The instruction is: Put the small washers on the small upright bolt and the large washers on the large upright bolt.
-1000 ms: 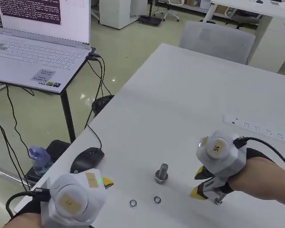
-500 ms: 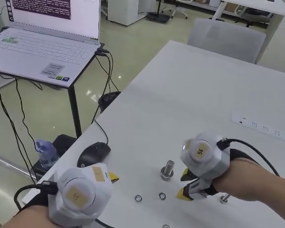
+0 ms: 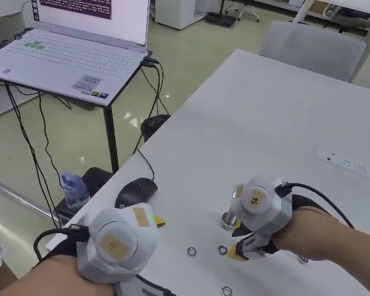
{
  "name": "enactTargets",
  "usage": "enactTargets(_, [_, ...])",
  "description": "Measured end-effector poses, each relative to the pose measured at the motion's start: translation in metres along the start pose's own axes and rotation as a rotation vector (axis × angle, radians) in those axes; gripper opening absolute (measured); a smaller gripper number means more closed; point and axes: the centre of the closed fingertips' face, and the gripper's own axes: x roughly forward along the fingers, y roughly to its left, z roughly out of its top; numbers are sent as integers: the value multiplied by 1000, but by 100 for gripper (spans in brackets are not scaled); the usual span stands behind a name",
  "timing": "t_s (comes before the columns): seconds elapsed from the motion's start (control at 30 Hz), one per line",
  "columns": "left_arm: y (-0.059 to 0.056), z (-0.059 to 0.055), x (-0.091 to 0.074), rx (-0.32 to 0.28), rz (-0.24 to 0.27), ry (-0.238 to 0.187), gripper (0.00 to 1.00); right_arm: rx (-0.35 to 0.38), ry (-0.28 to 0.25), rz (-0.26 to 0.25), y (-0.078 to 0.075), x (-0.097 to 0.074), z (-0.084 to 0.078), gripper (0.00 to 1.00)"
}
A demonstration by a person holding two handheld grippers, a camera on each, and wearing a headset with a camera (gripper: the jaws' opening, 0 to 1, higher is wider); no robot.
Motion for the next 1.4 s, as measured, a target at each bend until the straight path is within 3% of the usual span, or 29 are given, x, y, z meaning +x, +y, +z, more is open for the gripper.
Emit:
enactTargets(0.47, [-4, 3, 1, 2, -4, -7, 87, -30, 22, 2, 0, 21, -1, 25])
enactTargets(0.9, [-3, 2, 0, -8, 3, -12, 86, -31, 17, -1, 0, 21, -1, 19])
enactTargets(1.4, [-7, 4, -2, -3, 2, -8, 84, -5, 48, -20, -2, 20, -3, 14])
